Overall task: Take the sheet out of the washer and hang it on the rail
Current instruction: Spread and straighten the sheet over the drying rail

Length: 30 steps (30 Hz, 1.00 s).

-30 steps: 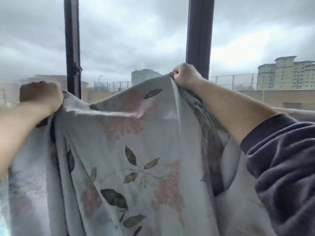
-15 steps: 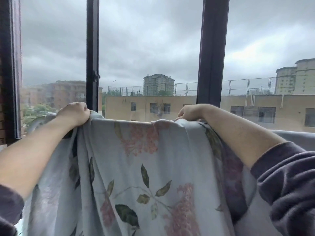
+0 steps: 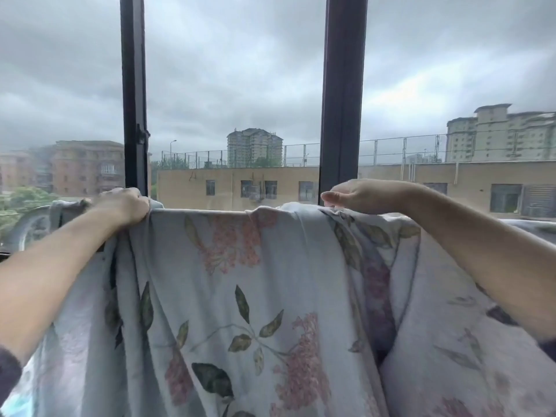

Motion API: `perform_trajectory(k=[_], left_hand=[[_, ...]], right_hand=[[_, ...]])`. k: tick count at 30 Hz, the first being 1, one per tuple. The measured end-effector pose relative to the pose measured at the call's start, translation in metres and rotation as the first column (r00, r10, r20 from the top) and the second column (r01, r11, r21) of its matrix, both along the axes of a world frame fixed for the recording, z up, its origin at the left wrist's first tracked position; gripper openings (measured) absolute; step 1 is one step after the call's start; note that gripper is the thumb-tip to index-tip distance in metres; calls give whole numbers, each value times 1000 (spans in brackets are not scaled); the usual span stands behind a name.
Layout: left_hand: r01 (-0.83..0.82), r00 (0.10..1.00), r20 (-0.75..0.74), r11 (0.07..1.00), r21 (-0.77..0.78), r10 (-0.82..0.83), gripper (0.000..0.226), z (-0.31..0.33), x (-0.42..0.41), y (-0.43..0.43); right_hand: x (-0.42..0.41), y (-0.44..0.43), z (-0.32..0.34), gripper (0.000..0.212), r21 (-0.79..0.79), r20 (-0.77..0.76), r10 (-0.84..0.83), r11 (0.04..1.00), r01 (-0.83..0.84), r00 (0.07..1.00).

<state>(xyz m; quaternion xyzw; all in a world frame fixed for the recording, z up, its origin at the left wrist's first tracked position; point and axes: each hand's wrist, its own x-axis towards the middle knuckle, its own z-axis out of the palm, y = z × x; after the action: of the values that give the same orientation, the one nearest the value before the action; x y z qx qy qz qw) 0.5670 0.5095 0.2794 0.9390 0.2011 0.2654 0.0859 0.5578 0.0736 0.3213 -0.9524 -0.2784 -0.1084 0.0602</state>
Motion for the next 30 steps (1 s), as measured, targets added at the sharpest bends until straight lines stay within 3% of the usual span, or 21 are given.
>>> perform_trajectory(k=[4,7,9,12,14,18,21,26,30], left_hand=[[171,955,230,981,96,-189,49,-13,-7,-73],[491,779,284,826,279,-559,48,-21,-21,-148],[616,648,263,695,371,-715,44,-24,-28,-188],[689,476,336,582,431,-813,44,-27,-29,-211],[713,424,406,575,402,-810,40,-29,-24,-202],[568,557,518,753,332,-649,33,-41,-17,-154],[481,651,538,839,253,-535,29,-48,-18,-118],[515,730,412,836,192,-545,14,-44,-27,-106],[520,789,251,827,215,-561,27,-42,-34,-114]], right_hand=[[-13,-23,-31,66,28,119,-145,989,143,982],[-16,-24,-38,63,112,316,-195,980,167,928],[-25,-29,-38,62,150,391,-220,973,174,894],[-37,-55,-47,60,117,420,-302,953,279,856],[-43,-80,-55,62,125,441,-386,920,371,810],[-38,-123,-61,69,206,412,-583,808,552,700],[-36,-141,-61,66,280,350,-655,756,592,670],[-40,-159,-63,66,313,261,-685,726,612,680],[-49,-169,-66,67,222,289,-587,810,543,756]])
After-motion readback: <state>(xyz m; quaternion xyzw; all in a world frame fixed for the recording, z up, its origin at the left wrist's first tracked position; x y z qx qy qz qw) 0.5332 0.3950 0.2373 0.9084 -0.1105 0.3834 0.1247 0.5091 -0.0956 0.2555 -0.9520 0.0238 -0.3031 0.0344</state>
